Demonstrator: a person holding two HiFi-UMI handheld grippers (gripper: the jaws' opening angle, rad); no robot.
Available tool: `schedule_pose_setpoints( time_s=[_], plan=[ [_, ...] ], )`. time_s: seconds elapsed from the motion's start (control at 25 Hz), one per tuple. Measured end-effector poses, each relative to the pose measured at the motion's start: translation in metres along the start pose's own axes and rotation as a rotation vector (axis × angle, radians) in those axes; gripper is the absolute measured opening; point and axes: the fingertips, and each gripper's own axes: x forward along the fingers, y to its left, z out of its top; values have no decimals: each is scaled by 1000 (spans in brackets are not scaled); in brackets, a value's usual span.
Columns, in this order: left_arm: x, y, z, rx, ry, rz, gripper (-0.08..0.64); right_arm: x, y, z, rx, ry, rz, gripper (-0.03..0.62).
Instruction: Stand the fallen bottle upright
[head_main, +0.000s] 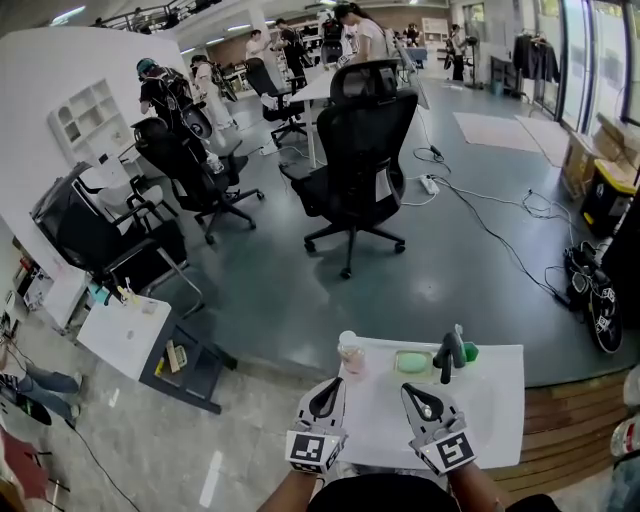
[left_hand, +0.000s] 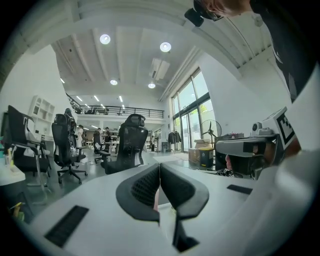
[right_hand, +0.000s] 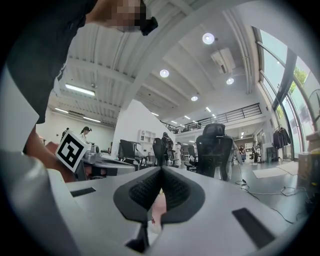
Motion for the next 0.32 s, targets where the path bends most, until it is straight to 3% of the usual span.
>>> schedule_pose_setpoints(
  time_s=[0.32],
  plan=[
    [4,5,13,20,2,6,20,5,0,4,11,-37,19,12]
  ],
)
